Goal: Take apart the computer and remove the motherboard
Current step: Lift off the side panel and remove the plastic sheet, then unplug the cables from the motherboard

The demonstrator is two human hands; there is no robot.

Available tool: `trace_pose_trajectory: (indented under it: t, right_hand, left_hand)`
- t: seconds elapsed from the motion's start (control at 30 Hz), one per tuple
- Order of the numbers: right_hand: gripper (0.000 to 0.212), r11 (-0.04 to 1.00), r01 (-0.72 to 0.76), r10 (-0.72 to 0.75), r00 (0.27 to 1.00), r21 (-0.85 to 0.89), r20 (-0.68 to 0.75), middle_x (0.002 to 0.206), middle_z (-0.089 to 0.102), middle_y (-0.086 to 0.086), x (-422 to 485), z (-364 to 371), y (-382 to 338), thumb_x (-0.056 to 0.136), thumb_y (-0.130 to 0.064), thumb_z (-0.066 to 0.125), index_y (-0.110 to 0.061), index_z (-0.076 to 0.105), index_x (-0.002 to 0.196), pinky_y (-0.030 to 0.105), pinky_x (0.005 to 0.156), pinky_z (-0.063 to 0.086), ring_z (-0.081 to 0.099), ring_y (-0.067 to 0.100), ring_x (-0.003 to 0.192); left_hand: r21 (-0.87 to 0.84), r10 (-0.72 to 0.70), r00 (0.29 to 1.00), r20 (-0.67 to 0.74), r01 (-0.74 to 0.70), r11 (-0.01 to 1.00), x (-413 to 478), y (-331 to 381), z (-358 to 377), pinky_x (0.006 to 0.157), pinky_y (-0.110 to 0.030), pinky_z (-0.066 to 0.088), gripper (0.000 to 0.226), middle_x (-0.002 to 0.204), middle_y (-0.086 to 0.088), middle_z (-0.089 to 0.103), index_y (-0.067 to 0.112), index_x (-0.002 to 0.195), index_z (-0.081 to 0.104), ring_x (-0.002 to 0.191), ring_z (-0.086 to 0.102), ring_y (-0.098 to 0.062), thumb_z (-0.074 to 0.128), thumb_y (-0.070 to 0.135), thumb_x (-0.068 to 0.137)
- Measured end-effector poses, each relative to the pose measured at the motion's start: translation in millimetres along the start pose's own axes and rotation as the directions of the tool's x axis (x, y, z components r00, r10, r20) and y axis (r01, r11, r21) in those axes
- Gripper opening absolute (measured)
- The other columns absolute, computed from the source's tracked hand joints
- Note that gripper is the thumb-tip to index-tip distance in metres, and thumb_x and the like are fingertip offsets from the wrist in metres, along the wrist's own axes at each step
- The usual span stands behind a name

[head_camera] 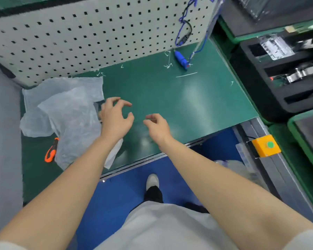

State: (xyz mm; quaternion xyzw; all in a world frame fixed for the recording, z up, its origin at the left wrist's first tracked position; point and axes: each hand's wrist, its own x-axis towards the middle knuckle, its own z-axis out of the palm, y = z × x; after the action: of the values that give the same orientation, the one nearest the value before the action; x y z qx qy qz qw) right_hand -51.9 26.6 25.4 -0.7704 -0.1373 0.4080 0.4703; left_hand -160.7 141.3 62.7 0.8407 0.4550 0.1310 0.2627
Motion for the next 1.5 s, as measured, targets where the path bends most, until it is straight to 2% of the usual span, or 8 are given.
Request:
trace_pose_trajectory:
  t: [0.2, 0.43, 0.67, 0.8, 0.97, 1.2, 1.33, 1.5]
  right_hand:
    - [0.021, 0.989, -0.029, 0.068, 0.96, 0.146, -0.271, 0.123, 0.065, -0.005, -21, -156, 34, 0.094, -0.028, 0.061, -0.03, 0.066, 0.115, 0.038, 0.096, 0.053, 0.061, 0.015, 0.113]
    - [0.018, 0.963, 0.057, 0.125, 0.769, 0.263, -0.627, 0.105, 0.071, 0.002, -87, -345, 88, 0.094, -0.011, 0.061, -0.029, 0.068, 0.094, 0.046, 0.088, 0.053, 0.061, 0.02, 0.089]
    - [0.015, 0.962, 0.088, 0.169, 0.558, 0.26, -0.812, 0.098, 0.072, -0.007, -191, -478, 119, 0.092, -0.023, 0.06, -0.033, 0.071, 0.097, 0.053, 0.093, 0.056, 0.07, 0.022, 0.098]
    - [0.015, 0.969, 0.119, 0.117, 0.548, 0.215, -0.829, 0.09, 0.076, -0.002, -235, -528, 121, 0.095, -0.02, 0.058, -0.028, 0.07, 0.099, 0.047, 0.079, 0.06, 0.071, 0.019, 0.084]
    - [0.012, 0.961, 0.192, 0.046, 0.593, 0.197, -0.804, 0.07, 0.076, 0.002, -269, -573, 111, 0.096, -0.017, 0.058, -0.023, 0.069, 0.095, 0.03, 0.049, 0.056, 0.074, 0.022, 0.06]
    - [0.021, 0.978, 0.114, 0.114, 0.406, 0.174, -0.907, 0.106, 0.07, -0.009, -258, -628, 107, 0.092, -0.029, 0.062, -0.027, 0.067, 0.112, 0.035, 0.083, 0.053, 0.066, 0.014, 0.099]
    - [0.047, 0.962, 0.061, 0.236, 0.303, 0.266, -0.923, 0.138, 0.049, 0.003, -236, -648, 116, 0.096, -0.028, 0.062, -0.016, 0.048, 0.139, 0.018, 0.075, 0.039, 0.054, 0.009, 0.101]
    - [0.079, 0.878, 0.002, 0.466, 0.23, 0.479, -0.854, 0.16, 0.028, 0.009, -208, -674, 118, 0.097, -0.028, 0.064, -0.005, 0.019, 0.157, 0.045, 0.111, 0.04, 0.04, 0.031, 0.139]
  left_hand:
    - [-0.107, 0.298, 0.921, 0.25, -0.279, 0.954, -12, 141, 89, 0.109, -0.04, 0.035, 0.023, 0.125, 0.001, 0.056, 0.027, 0.11, 0.072, 0.122, 0.053, -0.021, 0.067, 0.022, 0.089]
    - [-0.282, 0.627, 0.624, 0.466, -0.568, 0.774, -74, 316, 185, 0.093, -0.025, 0.04, 0.02, 0.111, -0.004, 0.069, 0.023, 0.103, 0.075, 0.104, 0.062, -0.021, 0.066, 0.012, 0.089]
    - [-0.435, 0.835, 0.345, 0.429, -0.731, 0.526, -153, 455, 241, 0.086, -0.026, 0.048, 0.018, 0.098, 0.006, 0.071, 0.022, 0.102, 0.075, 0.087, 0.061, -0.007, 0.064, 0.013, 0.091]
    - [-0.479, 0.882, 0.32, 0.346, -0.748, 0.459, -186, 516, 252, 0.074, -0.004, 0.036, 0.018, 0.089, 0.011, 0.068, 0.026, 0.097, 0.074, 0.076, 0.056, 0.005, 0.064, 0.013, 0.089]
    - [-0.502, 0.927, 0.29, 0.236, -0.781, 0.372, -203, 575, 258, 0.074, -0.018, 0.044, 0.019, 0.088, 0.01, 0.069, 0.026, 0.097, 0.074, 0.078, 0.06, -0.007, 0.06, 0.017, 0.09]
    - [-0.507, 0.937, 0.217, 0.275, -0.795, 0.333, -199, 629, 280, 0.075, -0.025, 0.044, 0.02, 0.088, 0.007, 0.069, 0.027, 0.097, 0.075, 0.081, 0.06, -0.008, 0.06, 0.014, 0.091]
    - [-0.537, 0.943, 0.103, 0.318, -0.799, 0.268, -188, 658, 306, 0.076, -0.017, 0.041, 0.019, 0.092, 0.009, 0.069, 0.026, 0.098, 0.075, 0.08, 0.057, -0.001, 0.061, 0.015, 0.091]
    - [-0.57, 0.93, -0.087, 0.357, -0.809, 0.143, -173, 702, 343, 0.09, -0.031, 0.049, 0.021, 0.099, 0.007, 0.071, 0.024, 0.103, 0.075, 0.09, 0.06, -0.01, 0.06, 0.015, 0.091]
